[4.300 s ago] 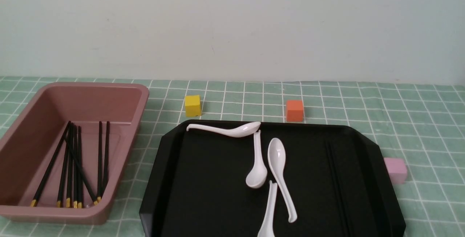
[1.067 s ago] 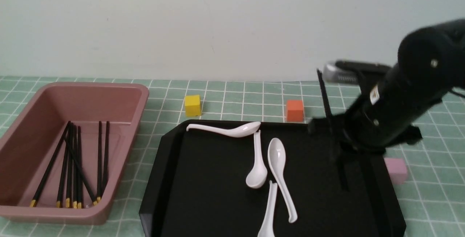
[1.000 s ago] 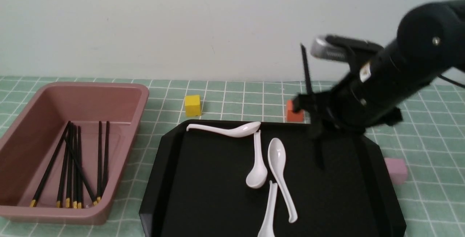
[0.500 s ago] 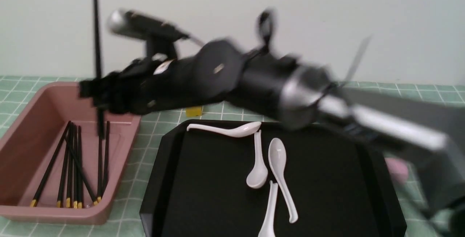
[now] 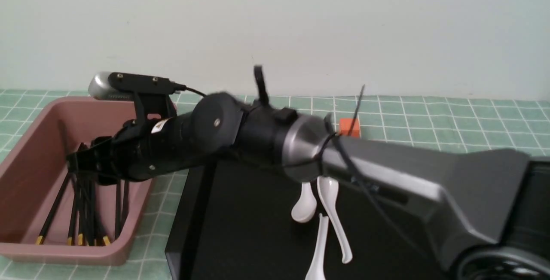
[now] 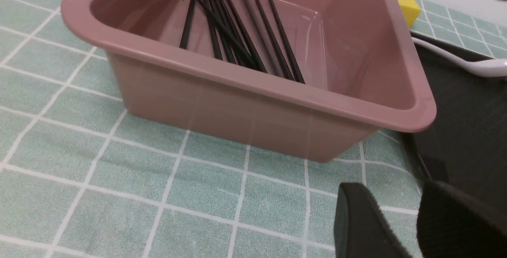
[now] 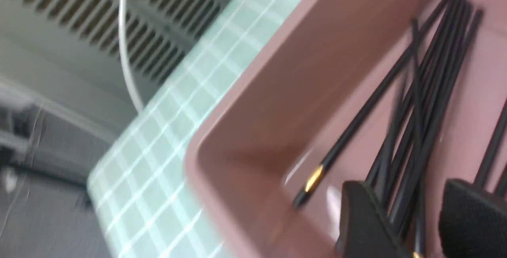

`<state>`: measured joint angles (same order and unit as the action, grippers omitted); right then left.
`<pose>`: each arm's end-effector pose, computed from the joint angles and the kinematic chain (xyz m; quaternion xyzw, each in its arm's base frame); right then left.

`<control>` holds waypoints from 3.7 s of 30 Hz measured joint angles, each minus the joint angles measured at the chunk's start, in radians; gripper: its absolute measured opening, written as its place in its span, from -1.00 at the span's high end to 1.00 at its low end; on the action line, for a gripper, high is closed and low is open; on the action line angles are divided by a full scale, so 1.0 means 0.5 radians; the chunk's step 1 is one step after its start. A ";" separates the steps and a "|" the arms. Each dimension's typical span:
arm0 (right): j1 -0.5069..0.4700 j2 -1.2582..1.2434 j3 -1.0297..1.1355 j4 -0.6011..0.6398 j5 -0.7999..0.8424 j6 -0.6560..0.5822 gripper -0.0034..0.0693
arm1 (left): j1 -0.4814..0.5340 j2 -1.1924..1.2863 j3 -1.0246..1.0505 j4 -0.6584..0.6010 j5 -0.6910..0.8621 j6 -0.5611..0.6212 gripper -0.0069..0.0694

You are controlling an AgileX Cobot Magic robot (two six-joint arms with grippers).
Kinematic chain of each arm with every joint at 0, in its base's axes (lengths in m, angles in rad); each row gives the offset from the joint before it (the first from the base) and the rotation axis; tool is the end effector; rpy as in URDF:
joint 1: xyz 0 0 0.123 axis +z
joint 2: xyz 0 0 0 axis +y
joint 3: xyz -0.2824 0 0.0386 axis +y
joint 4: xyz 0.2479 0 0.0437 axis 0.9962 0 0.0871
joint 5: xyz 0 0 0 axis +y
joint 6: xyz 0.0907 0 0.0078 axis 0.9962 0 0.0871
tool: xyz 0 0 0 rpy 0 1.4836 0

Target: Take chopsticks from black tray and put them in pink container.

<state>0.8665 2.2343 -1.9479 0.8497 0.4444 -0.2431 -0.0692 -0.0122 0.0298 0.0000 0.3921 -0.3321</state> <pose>0.3206 0.4229 0.2519 -0.2137 0.8263 0.4342 0.2881 0.0520 -0.0036 0.1685 -0.1064 0.8045 -0.1165 0.5727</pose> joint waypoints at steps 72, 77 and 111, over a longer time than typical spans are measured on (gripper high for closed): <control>-0.698 -4.216 3.728 -1.863 -0.431 0.665 0.85 | 0.000 0.000 0.000 0.000 0.000 0.000 0.19; -1.100 -4.231 3.728 -1.824 -0.330 0.665 0.84 | 0.000 0.000 0.000 0.000 0.000 0.000 0.19; -1.799 -4.488 3.934 -1.768 -0.165 0.665 0.74 | 0.000 0.000 0.000 0.000 0.000 0.000 0.19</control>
<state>-0.0328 -0.0098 0.0191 -0.0344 0.3618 0.0893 -0.0692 -0.0122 0.0298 0.0000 0.3921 -0.3321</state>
